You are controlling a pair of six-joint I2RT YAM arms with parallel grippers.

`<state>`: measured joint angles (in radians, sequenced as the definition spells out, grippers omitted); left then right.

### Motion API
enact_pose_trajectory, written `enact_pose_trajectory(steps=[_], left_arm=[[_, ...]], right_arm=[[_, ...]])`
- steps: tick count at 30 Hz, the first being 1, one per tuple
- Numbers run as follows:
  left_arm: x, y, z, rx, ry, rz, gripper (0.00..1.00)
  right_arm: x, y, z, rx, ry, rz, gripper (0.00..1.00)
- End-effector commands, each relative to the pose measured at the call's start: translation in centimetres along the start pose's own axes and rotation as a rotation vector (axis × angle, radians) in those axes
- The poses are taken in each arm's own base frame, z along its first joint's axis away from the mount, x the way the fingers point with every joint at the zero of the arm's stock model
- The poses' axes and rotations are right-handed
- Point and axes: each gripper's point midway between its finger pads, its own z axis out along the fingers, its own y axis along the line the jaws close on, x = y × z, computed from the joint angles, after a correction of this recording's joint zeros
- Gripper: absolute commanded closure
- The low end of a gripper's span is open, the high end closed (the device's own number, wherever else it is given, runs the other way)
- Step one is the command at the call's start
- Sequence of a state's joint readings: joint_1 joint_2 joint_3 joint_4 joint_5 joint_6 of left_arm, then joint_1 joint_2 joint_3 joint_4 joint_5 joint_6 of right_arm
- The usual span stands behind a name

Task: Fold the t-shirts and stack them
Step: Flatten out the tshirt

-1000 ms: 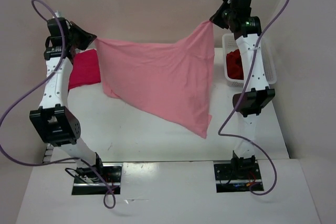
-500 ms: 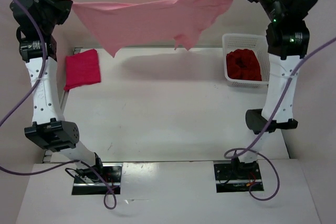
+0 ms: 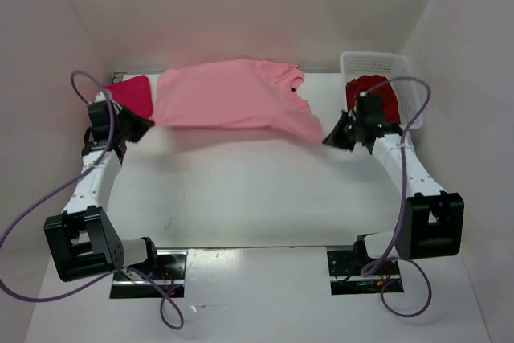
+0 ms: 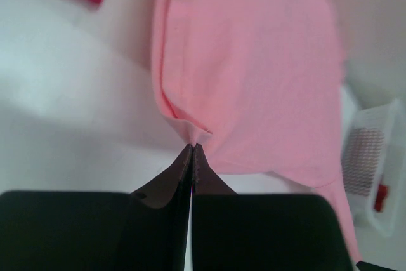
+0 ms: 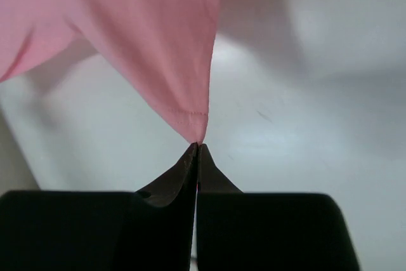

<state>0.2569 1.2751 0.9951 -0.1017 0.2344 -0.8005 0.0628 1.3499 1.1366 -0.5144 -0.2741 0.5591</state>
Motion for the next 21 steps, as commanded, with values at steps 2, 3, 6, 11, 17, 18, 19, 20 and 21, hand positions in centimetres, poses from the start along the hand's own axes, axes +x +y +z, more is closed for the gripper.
enact_pose_trajectory(steps=[2,3,6,11,17,18,19,20,21], left_arm=[[5.4,5.7,-0.9,-0.105,0.049,0.01,1.0],[6.6,6.6,-1.1,-0.122,0.068,-0.006,1.0],[11.0,10.4,-2.4,-0.238,0.153,-0.086,1.0],[13.1,12.8,-4.4,-0.334,0.187,-0.121,1.0],[14.6,12.3,-6.6,-0.346,0.255,-0.164,1.0],[14.2,11.5,-7.1,-0.329,0.249,-0.162,1.0],[14.3,11.1,-7.3,-0.322,0.266,-0.177,1.0],[14.3,11.0,-7.6,-0.327,0.271,-0.179,1.0],[14.4,10.8,-7.6,-0.322,0.276,-0.192,1.0]], right_arm=[[6.5,-4.7,-0.6,0.097,0.119,0.013,1.0],[7.6,-5.3,-0.8,0.117,0.148,0.035,1.0],[8.7,-5.6,-1.1,0.141,0.205,0.067,1.0],[11.8,-6.9,-3.2,0.22,0.349,0.09,1.0],[14.5,-7.4,-7.3,0.253,0.408,0.088,1.0],[14.8,-7.5,-7.5,0.262,0.423,0.093,1.0],[14.8,-7.5,-7.5,0.262,0.423,0.093,1.0],[14.4,-7.4,-7.2,0.251,0.406,0.087,1.0],[13.6,-7.1,-7.0,0.242,0.375,0.076,1.0]])
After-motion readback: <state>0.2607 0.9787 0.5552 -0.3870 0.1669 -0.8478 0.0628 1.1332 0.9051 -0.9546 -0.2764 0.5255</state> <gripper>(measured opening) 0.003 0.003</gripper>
